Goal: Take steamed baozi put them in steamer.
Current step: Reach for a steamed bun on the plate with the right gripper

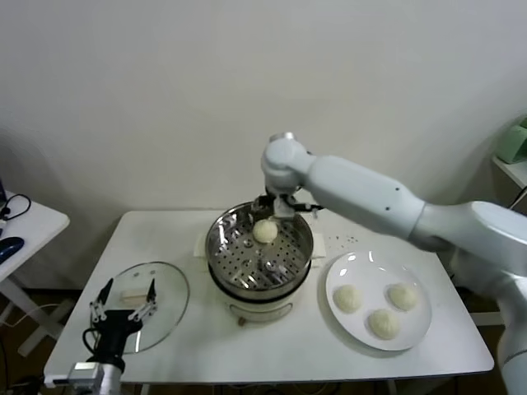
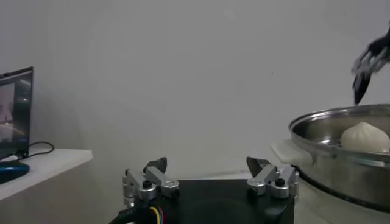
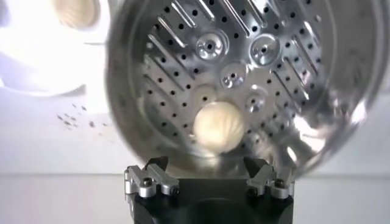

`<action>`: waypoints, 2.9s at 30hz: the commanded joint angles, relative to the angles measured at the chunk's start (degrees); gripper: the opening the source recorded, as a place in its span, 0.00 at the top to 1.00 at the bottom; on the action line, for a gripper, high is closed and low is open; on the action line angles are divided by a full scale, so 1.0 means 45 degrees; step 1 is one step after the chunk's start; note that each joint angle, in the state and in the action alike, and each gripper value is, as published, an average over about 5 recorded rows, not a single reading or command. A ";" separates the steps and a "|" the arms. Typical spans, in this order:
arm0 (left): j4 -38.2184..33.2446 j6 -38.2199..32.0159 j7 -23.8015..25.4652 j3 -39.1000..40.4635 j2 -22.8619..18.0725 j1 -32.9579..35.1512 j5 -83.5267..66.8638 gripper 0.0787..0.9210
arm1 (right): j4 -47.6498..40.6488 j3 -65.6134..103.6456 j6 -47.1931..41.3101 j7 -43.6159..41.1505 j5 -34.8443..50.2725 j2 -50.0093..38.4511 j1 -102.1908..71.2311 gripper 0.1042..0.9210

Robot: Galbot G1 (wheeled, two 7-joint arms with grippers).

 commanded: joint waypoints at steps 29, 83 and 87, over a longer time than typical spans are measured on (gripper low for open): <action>-0.0403 -0.0739 0.0208 0.0373 0.0314 0.0123 0.0611 0.12 | 0.1664 0.0175 -0.8126 0.2396 0.6613 -0.6968 -0.4638 0.12; -0.0372 -0.0701 0.0046 0.0405 0.0249 0.0381 0.1029 0.12 | -0.0502 -0.0232 -0.7209 0.2375 0.5236 -0.4703 -0.5499 0.24; -0.0379 -0.0686 0.0040 0.0382 0.0241 0.0384 0.1018 0.12 | -0.0519 -0.0224 -0.7209 0.2419 0.5278 -0.4690 -0.5486 0.26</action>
